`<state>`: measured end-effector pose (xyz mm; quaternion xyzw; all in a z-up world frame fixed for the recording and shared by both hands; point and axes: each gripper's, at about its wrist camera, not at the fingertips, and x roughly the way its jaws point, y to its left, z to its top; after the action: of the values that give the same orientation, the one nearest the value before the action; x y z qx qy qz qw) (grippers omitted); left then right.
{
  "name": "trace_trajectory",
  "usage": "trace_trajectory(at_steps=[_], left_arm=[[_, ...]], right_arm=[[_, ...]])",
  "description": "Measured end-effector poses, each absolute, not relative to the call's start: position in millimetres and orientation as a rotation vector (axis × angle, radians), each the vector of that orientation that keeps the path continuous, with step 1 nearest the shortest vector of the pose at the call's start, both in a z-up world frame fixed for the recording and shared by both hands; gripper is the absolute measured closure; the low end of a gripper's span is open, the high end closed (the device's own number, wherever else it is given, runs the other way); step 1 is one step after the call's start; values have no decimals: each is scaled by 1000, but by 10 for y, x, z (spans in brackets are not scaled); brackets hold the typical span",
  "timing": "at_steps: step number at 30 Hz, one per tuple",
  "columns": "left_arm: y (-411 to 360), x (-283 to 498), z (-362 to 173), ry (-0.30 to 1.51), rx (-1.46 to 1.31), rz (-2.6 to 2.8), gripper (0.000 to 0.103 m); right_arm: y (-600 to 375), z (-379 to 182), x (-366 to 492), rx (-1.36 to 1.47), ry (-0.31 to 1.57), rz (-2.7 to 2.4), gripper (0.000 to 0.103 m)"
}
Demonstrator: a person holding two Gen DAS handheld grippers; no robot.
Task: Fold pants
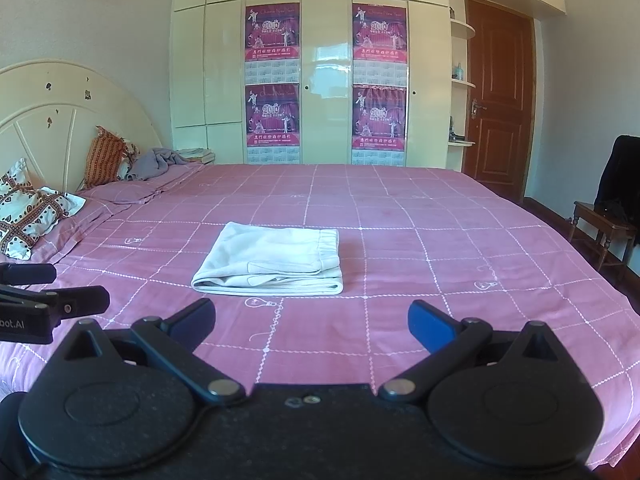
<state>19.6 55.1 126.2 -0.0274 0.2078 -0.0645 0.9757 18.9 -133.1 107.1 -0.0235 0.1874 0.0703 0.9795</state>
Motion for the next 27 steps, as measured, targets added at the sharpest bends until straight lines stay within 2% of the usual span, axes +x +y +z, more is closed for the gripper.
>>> trace_trajectory(at_steps=[27], left_arm=[[600, 214, 1262, 418, -50, -145, 0]], right_arm=[[-1373, 1089, 167, -49, 376, 133, 0]])
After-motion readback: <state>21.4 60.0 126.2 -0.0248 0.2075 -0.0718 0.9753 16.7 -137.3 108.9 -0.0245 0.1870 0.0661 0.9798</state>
